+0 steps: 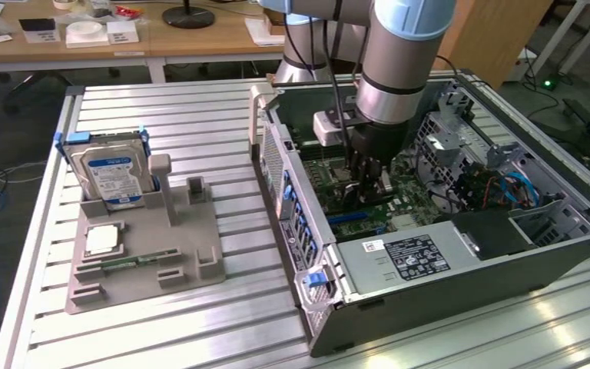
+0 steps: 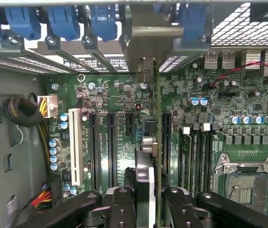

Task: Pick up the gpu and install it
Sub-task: 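Insert the gpu into the slot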

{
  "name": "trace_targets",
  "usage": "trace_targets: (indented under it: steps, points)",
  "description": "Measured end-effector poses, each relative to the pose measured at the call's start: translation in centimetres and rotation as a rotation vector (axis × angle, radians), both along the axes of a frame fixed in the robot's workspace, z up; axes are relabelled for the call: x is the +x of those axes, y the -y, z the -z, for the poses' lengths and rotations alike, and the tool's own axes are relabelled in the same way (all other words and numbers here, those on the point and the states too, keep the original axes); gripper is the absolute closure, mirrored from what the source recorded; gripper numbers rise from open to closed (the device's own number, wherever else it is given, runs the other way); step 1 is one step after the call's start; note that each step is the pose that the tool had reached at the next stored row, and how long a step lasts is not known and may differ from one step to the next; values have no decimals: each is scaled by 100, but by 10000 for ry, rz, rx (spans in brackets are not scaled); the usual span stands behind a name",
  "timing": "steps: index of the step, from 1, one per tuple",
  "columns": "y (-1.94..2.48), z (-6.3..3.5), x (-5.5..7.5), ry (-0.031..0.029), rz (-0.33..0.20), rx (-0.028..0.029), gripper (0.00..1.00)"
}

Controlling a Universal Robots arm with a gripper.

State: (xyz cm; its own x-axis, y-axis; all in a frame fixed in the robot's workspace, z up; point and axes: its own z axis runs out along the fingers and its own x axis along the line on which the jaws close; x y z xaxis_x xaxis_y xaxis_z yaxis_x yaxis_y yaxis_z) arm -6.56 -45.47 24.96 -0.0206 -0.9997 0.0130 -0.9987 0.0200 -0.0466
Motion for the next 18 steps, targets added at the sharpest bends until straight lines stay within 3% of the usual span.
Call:
trace_targets:
  steps: [18]
  points:
    - [-6, 44, 3, 3, 0, 3, 72]
